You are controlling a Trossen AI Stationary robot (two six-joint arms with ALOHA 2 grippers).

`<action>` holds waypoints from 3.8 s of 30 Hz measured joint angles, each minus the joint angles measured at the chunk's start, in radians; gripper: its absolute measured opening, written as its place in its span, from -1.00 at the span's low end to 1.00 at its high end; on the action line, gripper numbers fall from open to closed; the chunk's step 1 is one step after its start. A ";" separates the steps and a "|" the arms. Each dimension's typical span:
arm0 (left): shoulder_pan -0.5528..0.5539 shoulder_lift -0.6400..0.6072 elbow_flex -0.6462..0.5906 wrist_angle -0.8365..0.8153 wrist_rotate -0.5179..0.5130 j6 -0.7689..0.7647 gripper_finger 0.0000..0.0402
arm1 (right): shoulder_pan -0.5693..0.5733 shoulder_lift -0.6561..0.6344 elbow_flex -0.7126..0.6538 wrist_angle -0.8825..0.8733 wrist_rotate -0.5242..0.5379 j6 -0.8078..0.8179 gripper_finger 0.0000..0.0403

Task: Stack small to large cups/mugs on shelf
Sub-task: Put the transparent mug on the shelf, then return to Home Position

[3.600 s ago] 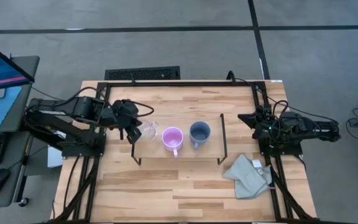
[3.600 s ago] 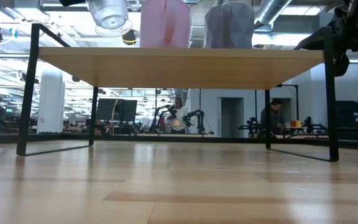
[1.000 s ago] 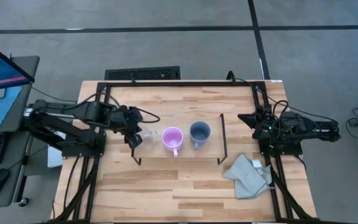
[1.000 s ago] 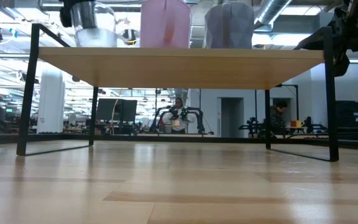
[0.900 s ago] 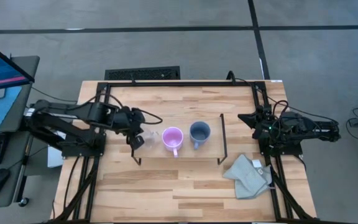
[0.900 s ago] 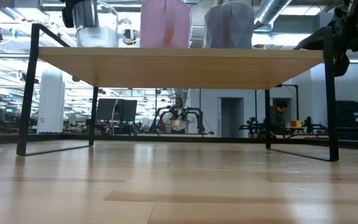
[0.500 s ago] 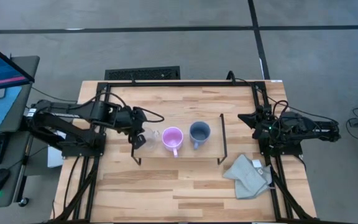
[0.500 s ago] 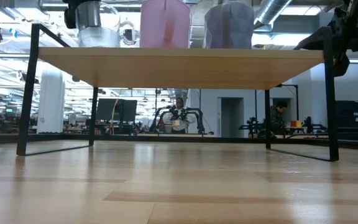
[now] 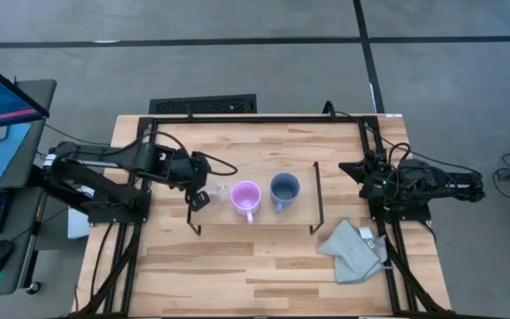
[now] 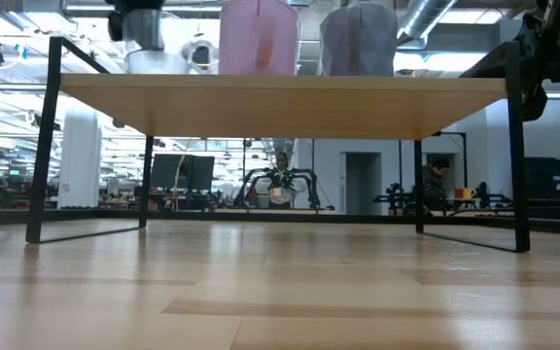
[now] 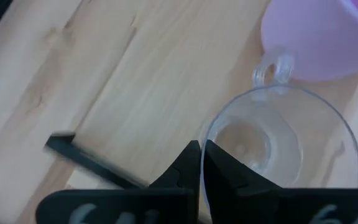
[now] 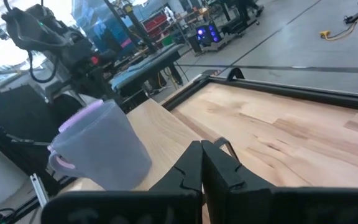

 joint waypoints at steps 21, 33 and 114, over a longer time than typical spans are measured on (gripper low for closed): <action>0.001 0.096 0.099 -0.060 0.019 0.035 -0.98 | -0.002 0.000 0.000 -0.023 0.000 0.007 -0.88; 0.001 0.095 0.100 -0.054 0.012 0.021 -0.49 | -0.002 0.000 0.000 -0.040 0.000 0.006 -0.88; -0.199 -0.940 -0.830 1.125 -0.445 0.304 -0.99 | -0.002 0.000 -0.090 0.101 0.003 -0.080 -0.88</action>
